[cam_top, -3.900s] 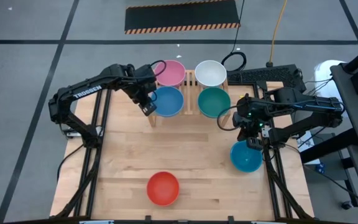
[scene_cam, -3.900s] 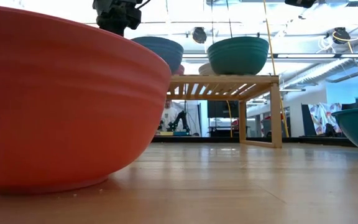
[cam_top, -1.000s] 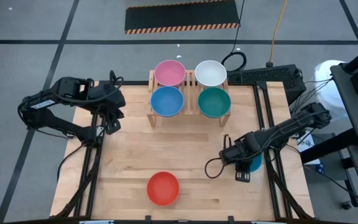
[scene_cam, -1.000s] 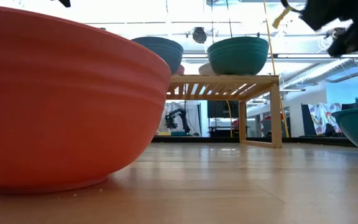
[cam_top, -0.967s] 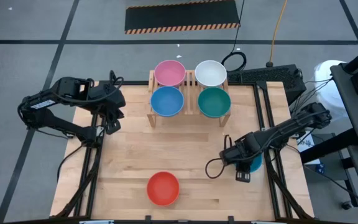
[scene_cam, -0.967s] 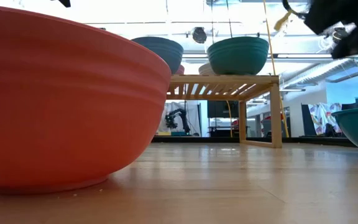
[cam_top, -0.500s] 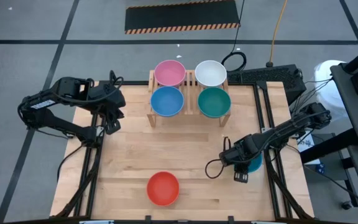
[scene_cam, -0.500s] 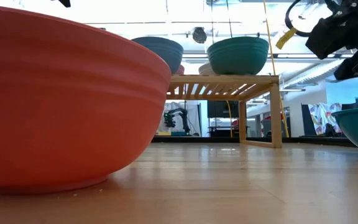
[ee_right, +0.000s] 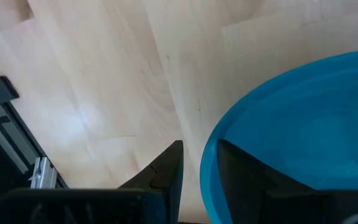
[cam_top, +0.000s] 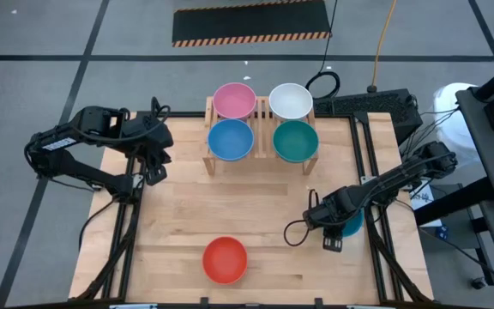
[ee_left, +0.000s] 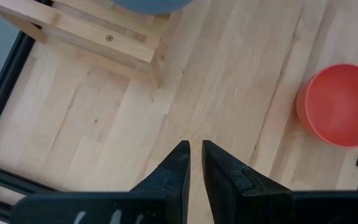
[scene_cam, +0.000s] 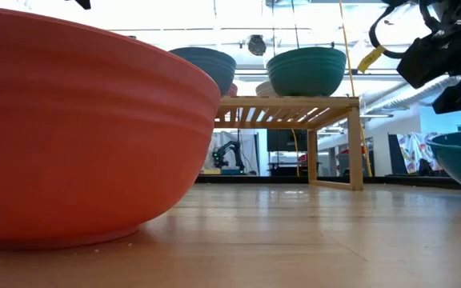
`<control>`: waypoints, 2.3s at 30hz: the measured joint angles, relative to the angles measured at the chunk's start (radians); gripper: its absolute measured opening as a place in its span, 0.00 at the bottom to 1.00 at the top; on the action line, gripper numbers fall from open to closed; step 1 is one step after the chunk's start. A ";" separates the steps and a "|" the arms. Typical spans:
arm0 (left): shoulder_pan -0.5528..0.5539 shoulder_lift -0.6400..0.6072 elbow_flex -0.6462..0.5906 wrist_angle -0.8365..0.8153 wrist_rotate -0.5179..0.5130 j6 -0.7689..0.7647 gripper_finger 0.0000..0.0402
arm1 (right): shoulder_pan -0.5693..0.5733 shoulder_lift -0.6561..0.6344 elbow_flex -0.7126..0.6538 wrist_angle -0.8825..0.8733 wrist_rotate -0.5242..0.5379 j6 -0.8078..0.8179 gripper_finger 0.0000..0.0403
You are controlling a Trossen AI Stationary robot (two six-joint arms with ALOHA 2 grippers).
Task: Place and stack bowls onto a shelf
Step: Stack the blue bowl on top of the green bowl on the shelf
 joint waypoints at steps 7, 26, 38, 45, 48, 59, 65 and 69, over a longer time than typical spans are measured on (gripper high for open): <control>0.000 0.000 0.000 0.000 0.000 -0.006 0.12 | 0.000 -0.012 0.033 -0.003 0.002 -0.025 0.23; 0.000 0.000 0.000 0.000 0.000 -0.033 0.12 | -0.003 -0.044 0.018 -0.038 0.081 -0.026 0.23; 0.000 0.000 0.000 0.000 0.002 -0.037 0.12 | -0.003 -0.044 -0.060 0.010 0.084 -0.026 0.23; 0.000 0.000 0.000 0.000 0.005 -0.049 0.12 | -0.003 -0.044 -0.120 0.083 0.085 -0.027 0.23; 0.000 0.000 0.000 0.000 0.005 -0.051 0.12 | -0.003 -0.045 -0.130 0.094 0.082 -0.057 0.22; 0.000 0.000 0.000 0.000 0.005 -0.061 0.12 | -0.005 -0.048 -0.129 0.088 0.065 -0.085 0.09; 0.000 0.000 0.000 0.000 0.005 -0.063 0.12 | -0.005 -0.085 -0.130 0.097 0.035 -0.089 0.09; 0.000 0.000 0.000 0.000 0.005 -0.064 0.12 | -0.005 -0.146 -0.121 0.082 0.003 -0.065 0.05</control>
